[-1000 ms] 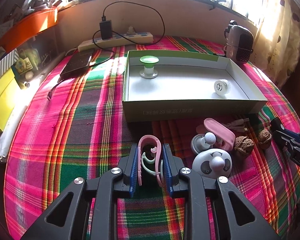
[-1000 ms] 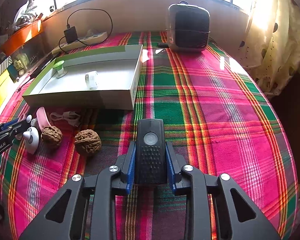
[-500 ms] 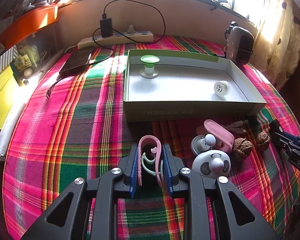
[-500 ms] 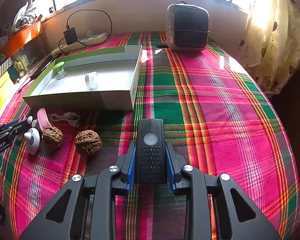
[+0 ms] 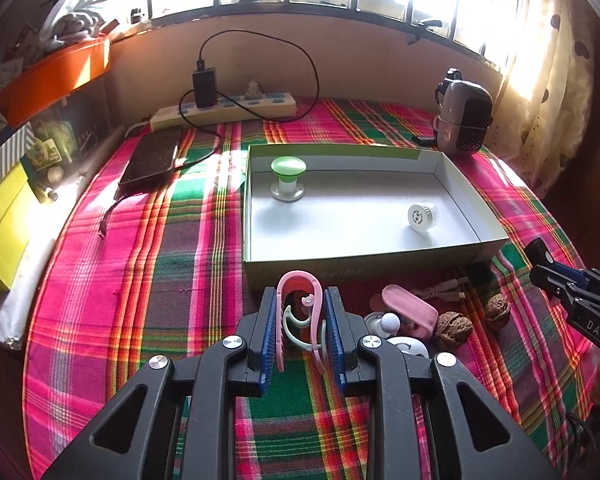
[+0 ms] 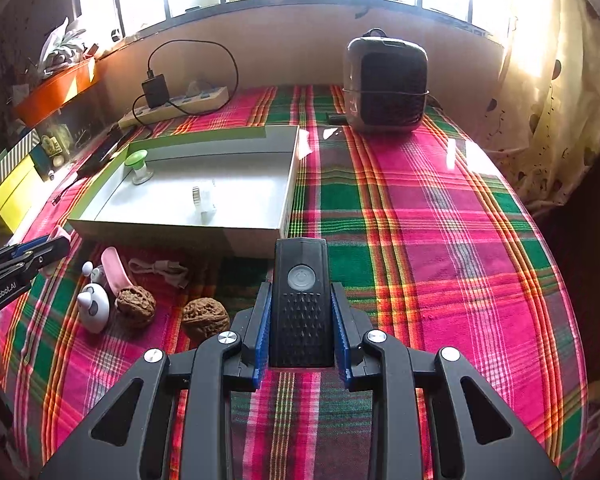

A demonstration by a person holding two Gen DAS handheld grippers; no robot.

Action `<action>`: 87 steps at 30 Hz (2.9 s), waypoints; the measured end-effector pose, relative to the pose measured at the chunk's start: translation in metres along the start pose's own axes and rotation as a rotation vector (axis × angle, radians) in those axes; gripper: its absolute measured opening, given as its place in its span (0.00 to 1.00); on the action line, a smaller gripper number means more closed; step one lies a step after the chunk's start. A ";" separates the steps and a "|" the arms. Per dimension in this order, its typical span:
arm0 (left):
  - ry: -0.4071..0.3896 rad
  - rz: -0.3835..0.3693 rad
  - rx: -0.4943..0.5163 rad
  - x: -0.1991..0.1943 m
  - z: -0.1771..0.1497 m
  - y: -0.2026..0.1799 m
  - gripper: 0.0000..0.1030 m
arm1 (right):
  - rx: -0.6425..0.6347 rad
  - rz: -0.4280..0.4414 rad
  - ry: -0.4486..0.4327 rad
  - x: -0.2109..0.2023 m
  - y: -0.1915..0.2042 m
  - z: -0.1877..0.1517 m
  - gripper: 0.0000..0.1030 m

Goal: Organize objects
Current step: 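Carry the pink clip and black remote over the white box with both grippers, then lower the pink clip into the box with the left gripper while the right gripper releases the remote there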

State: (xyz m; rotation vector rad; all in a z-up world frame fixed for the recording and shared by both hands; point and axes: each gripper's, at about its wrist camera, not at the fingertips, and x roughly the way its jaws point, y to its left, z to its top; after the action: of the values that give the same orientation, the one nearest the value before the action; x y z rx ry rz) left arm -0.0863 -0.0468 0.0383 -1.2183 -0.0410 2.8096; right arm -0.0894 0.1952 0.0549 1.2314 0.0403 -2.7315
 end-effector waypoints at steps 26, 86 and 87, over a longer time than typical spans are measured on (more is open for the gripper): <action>0.017 -0.033 -0.005 0.056 0.069 -0.001 0.20 | -0.037 0.101 0.008 0.062 0.023 0.092 0.27; 0.075 0.013 -0.006 0.104 0.076 0.000 0.21 | -0.073 0.080 0.069 0.122 0.039 0.105 0.27; 0.075 0.012 -0.006 0.104 0.076 0.000 0.21 | -0.073 0.079 0.069 0.122 0.039 0.105 0.27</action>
State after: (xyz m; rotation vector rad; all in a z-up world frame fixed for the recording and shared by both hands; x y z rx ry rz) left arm -0.2127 -0.0375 0.0149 -1.3279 -0.0384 2.7729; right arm -0.2414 0.1328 0.0349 1.2786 0.0963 -2.5957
